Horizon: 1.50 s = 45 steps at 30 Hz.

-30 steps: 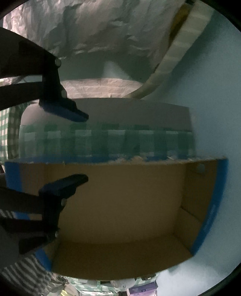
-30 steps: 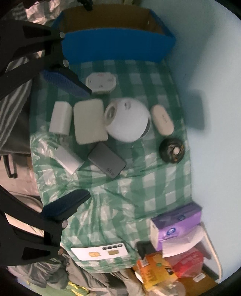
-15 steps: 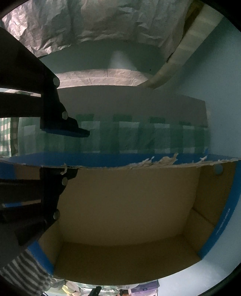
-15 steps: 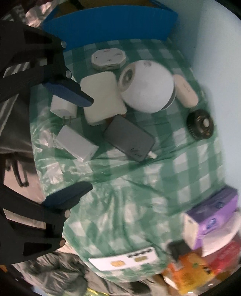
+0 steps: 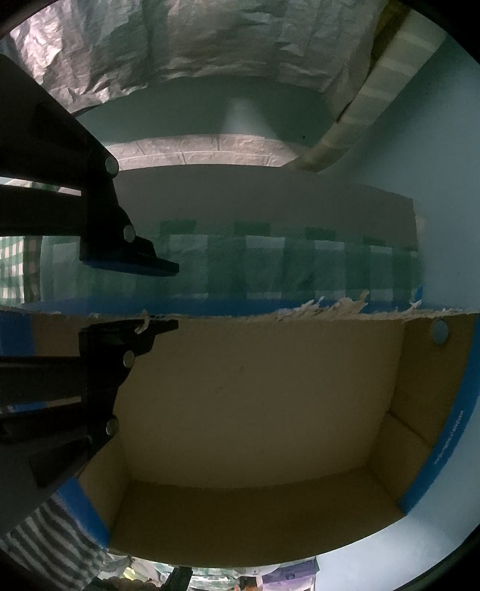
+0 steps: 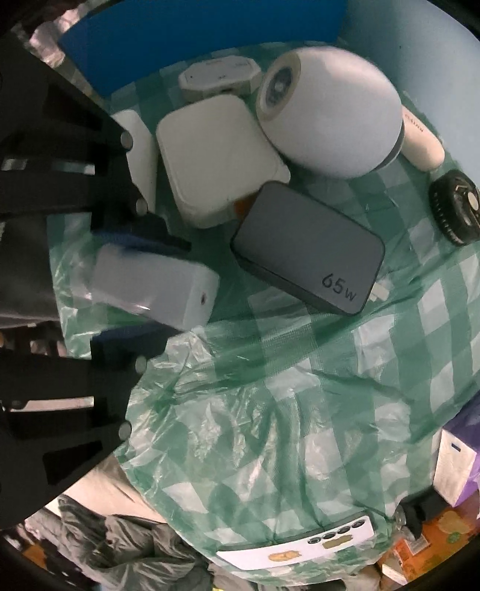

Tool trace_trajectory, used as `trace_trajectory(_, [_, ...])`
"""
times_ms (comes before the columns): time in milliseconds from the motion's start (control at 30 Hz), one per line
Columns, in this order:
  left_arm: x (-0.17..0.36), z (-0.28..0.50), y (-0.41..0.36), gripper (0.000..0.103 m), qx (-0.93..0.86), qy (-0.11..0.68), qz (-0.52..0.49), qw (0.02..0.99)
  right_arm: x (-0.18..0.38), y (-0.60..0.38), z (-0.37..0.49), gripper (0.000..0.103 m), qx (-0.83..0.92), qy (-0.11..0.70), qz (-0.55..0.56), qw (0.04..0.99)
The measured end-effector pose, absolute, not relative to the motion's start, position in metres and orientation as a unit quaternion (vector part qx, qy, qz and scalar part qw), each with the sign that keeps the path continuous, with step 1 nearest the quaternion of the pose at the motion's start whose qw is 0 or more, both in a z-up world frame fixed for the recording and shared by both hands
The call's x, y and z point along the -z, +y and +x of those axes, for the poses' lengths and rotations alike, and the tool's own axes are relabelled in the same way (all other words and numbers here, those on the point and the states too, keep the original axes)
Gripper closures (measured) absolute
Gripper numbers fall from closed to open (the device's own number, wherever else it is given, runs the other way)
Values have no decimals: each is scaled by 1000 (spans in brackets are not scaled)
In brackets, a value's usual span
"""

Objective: Flip cup upside down
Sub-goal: 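Grasp the white charger with the right gripper and lift it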

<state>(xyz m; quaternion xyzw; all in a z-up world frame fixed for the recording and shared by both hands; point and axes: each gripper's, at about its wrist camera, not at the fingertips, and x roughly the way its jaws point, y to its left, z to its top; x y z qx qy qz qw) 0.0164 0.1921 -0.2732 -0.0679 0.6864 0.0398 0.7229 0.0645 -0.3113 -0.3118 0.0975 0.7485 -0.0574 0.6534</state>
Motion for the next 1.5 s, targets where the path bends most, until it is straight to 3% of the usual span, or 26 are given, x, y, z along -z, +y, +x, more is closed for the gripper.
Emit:
trace_trajectory(400, [271, 13, 191, 81, -42, 679, -66, 730, 309, -310, 64, 77, 47, 744, 75, 662])
trace_trajectory(500, [270, 11, 190, 91, -39, 679, -65, 730, 305, -309, 56, 77, 38, 736, 72, 672])
trace_trajectory(567, [271, 11, 189, 93, -37, 680, -63, 730, 299, -305, 56, 77, 31, 732, 65, 678])
trace_trajectory(1167, [270, 11, 186, 100, -22, 684, -39, 728, 193, -227, 80, 77, -63, 695, 9, 716])
trace_trajectory(1500, [268, 9, 183, 99, -18, 686, -33, 727, 163, -159, 85, 77, -158, 676, -32, 719])
